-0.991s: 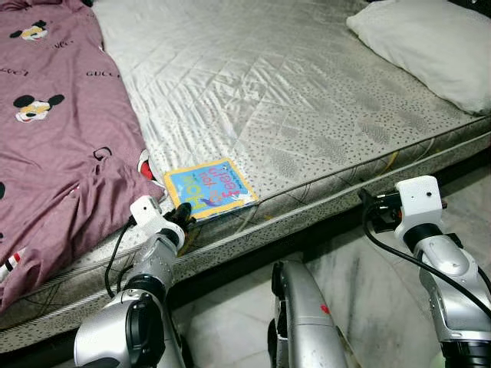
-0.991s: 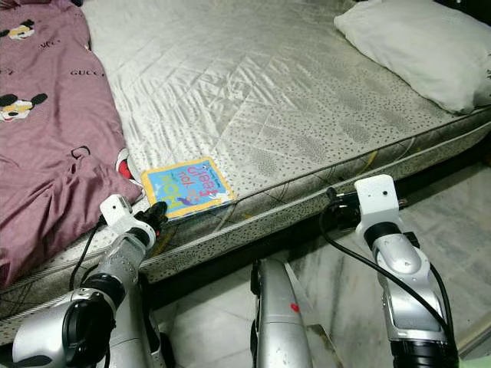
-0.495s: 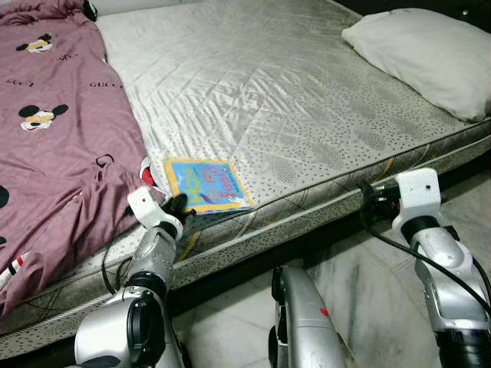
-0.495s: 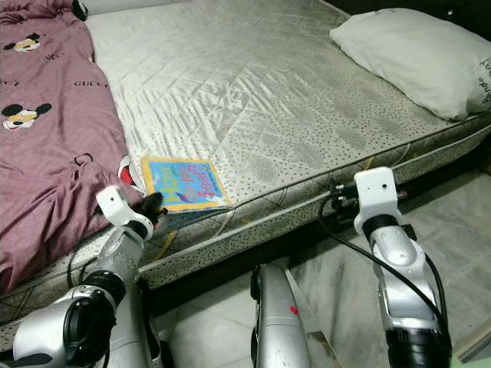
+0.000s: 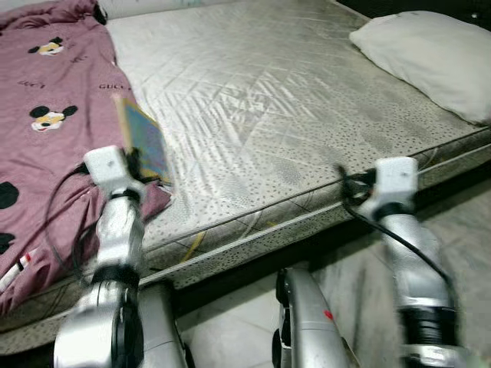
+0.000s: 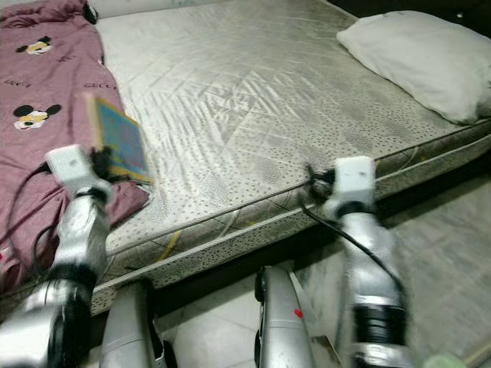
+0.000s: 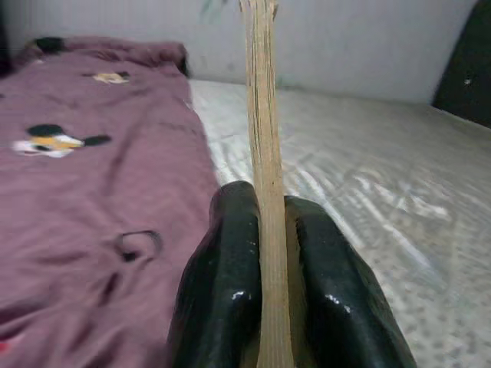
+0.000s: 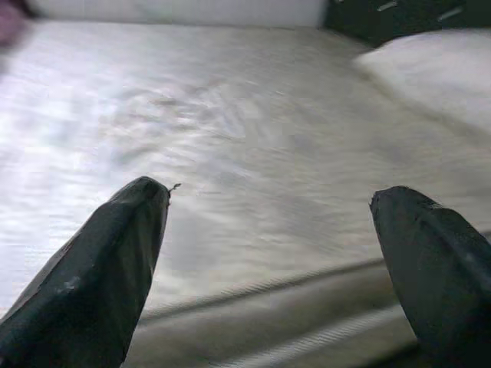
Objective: Clean up the room
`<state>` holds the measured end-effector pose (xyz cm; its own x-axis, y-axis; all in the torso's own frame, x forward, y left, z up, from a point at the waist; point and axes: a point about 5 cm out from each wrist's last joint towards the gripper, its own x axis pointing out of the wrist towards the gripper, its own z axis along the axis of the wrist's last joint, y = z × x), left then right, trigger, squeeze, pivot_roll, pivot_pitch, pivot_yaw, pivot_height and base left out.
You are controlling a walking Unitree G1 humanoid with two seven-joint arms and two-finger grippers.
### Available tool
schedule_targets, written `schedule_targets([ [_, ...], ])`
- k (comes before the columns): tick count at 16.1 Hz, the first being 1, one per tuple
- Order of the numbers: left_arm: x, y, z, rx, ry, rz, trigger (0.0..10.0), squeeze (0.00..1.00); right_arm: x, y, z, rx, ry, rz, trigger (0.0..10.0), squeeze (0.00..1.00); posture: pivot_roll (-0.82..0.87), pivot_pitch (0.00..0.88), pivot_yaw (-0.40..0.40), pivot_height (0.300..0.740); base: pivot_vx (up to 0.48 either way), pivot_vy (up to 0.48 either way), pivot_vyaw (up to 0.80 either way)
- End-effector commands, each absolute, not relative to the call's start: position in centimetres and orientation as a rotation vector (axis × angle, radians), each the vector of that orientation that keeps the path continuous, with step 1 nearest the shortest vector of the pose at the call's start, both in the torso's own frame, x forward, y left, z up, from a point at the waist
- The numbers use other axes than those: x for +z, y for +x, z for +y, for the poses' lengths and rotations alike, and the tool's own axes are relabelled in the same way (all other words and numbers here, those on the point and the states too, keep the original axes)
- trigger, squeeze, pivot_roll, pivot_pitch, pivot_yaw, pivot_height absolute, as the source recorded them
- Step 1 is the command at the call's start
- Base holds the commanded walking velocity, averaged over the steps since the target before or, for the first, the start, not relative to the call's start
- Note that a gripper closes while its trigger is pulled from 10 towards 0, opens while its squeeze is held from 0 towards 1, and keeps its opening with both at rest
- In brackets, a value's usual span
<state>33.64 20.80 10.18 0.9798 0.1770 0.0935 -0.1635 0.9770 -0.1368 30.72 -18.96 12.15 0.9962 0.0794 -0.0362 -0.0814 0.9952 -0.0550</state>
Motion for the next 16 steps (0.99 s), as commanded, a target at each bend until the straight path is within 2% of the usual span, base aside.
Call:
schedule_targets([
  [1,10.6,33.3,20.8,0.172,-0.092,-0.127,0.0,0.0,12.0,30.9,-18.0,0.123,-0.011,0.051,10.0,0.0,-0.09,0.0,0.018,0.541,0.0,0.0,0.0],
  [2,9.8,31.6,20.6,0.186,-0.076,-0.12,0.0,0.0,11.7,31.1,-16.4,0.158,0.057,0.053,10.0,0.0,-0.06,0.0,0.018,0.541,0.0,0.0,0.0],
  [4,8.4,29.3,20.5,0.2,-0.044,-0.091,0.0,0.0,11.5,31.1,-14.8,0.192,0.106,0.046,10.0,0.0,-0.03,0.0,0.019,0.541,0.0,0.0,0.0],
  [6,7.8,28.3,20.6,0.223,-0.029,-0.089,0.0,0.0,11.5,31.3,-14.0,0.208,0.128,0.035,10.0,0.0,-0.02,0.0,0.018,0.541,0.0,0.0,0.0],
  [7,7.9,28.3,20.5,0.224,-0.004,-0.088,7.6,0.0,11.5,31.4,-13.9,0.211,0.135,0.032,10.0,0.0,-0.02,0.0,0.017,0.541,0.0,0.0,0.0],
  [8,7.9,28.3,20.4,0.237,0.025,-0.088,10.0,0.0,11.6,31.5,-13.7,0.218,0.145,0.025,10.0,0.0,-0.01,0.0,0.018,0.545,0.0,0.0,0.0],
  [16,8.6,27.6,19.5,0.203,-0.003,-0.058,10.0,0.0,11.9,31.4,-13.5,0.237,0.177,-0.001,10.0,0.0,-0.02,0.0,0.025,0.654,0.0,0.0,0.0],
])
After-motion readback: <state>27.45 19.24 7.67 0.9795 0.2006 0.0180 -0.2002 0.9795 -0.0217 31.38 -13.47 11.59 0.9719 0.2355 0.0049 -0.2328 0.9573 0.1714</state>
